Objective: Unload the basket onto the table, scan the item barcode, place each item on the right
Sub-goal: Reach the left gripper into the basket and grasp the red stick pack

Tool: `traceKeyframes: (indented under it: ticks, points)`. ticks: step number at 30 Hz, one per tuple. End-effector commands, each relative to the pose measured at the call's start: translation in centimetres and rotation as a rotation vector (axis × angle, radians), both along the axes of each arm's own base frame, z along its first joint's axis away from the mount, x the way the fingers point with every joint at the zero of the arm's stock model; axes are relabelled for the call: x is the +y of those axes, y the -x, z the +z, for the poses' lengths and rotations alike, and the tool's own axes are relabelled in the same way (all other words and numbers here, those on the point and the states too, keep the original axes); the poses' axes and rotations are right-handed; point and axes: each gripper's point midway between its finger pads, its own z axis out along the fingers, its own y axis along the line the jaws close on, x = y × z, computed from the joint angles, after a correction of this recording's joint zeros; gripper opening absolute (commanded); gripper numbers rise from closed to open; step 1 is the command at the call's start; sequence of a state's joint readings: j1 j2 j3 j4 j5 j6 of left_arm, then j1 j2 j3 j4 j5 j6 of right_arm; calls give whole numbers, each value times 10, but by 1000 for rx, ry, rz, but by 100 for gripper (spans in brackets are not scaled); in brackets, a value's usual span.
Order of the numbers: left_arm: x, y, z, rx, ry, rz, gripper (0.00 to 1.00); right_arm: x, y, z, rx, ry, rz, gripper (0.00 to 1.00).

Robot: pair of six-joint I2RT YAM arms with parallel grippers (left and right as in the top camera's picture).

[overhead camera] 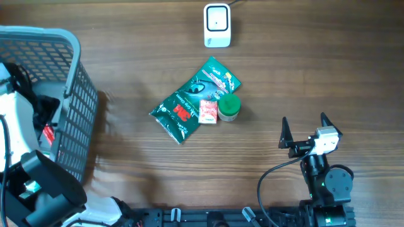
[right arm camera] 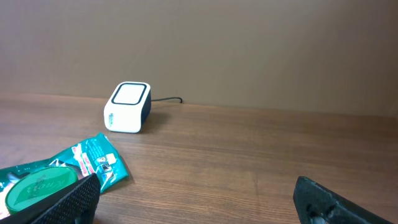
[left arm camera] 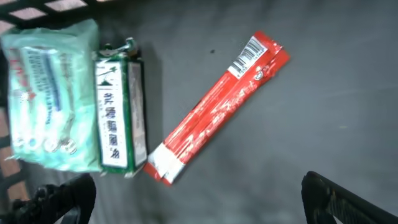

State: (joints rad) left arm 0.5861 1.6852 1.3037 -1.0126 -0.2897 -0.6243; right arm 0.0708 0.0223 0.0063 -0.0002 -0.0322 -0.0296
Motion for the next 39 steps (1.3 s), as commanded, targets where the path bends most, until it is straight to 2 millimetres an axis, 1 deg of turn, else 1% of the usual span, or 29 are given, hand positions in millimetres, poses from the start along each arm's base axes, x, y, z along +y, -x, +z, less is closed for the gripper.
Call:
traceKeyframes:
  ticks: [1, 4, 7, 14, 18, 21, 25, 26, 27, 28, 29, 31, 32, 34, 39]
  points:
    - [1, 0, -16, 1, -1, -48, 100, -1, 0, 0, -1, -10, -9, 100]
    - [0, 1, -29, -7, -7, -49, 97, -1, 0, 0, -1, -10, -9, 100]
    - [0, 2, -41, -16, -15, -55, 100, -1, 0, 0, -1, -10, -9, 100]
    - [-4, 5, -72, -46, -24, -62, 100, -1, 0, 0, -1, -10, -9, 100]
    - [-3, 8, -82, -47, -22, -56, 100, -1, 0, 0, -1, -10, -9, 100]
    - [-9, -2, -93, -62, 37, -151, 93, -1, 0, 0, -1, -10, -9, 100]
    - [-14, -1, -107, -41, 79, -187, 80, -1, 0, 0, -1, -10, -9, 100]
    - [-14, -1, -111, -33, 87, -186, 70, -1, 0, 0, -1, -10, -9, 100]
    - [-15, 0, -114, -25, 93, -186, 65, -1, 0, 0, -1, -10, -9, 100]
    - [-16, 1, -117, -18, 100, -186, 57, -1, 0, 0, -1, -10, -9, 100]
    - [-17, 3, -121, -6, 110, -185, 52, -1, 0, 0, -1, -10, -9, 100]
    - [-20, 7, -128, 15, 127, -183, 37, -1, 0, 0, -1, -10, -9, 100]
    - [-21, 9, -130, 23, 135, -183, 25, -1, 0, 0, -1, -11, -9, 100]
    - [-23, 11, -131, 31, 143, -183, 4, -1, 0, 0, -1, -10, -9, 100]
    - [-26, 12, -131, 31, 160, -185, 4, -1, 0, 0, -1, -10, -9, 100]
